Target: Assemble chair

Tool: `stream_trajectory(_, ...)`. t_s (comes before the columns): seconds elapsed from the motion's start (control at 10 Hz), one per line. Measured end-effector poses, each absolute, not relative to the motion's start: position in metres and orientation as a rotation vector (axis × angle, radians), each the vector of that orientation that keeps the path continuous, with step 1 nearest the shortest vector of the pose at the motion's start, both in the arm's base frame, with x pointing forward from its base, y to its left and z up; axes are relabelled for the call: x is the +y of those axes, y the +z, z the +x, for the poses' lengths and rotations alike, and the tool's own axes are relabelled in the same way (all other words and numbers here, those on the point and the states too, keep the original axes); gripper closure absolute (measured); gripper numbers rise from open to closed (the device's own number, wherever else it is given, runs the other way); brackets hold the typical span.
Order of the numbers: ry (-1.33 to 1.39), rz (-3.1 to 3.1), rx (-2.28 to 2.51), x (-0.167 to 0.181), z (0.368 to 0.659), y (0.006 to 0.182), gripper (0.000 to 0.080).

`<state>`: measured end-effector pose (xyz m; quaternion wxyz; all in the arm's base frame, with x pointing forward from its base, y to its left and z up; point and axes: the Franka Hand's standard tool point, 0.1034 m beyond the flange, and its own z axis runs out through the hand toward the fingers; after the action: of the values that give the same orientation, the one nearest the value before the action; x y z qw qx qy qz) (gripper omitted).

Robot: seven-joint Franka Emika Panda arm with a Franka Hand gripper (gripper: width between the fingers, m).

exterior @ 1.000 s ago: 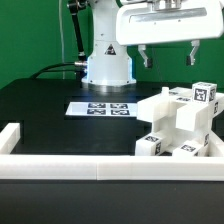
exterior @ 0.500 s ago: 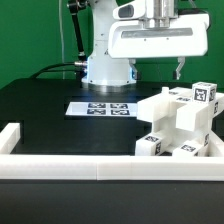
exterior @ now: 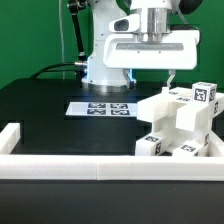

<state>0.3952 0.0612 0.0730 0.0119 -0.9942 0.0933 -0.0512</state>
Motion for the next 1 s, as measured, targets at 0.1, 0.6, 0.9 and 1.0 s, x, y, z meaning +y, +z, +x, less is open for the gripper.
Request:
stream_trajectory(0.1, -0.158, -3.103, 0.290, 0.058, 0.396, 0.072, 0.0151)
stream_trajectory(0.6, -0.111, -3.137, 0.277, 0.073, 0.385, 0.046, 0.0151)
stream_trajectory(0.9, -0.103, -3.141, 0.263, 0.076, 0.384, 0.043, 0.0151)
stream_trajectory(1.0, -0.103, -3.141, 0.263, 0.076, 0.384, 0.043, 0.0151)
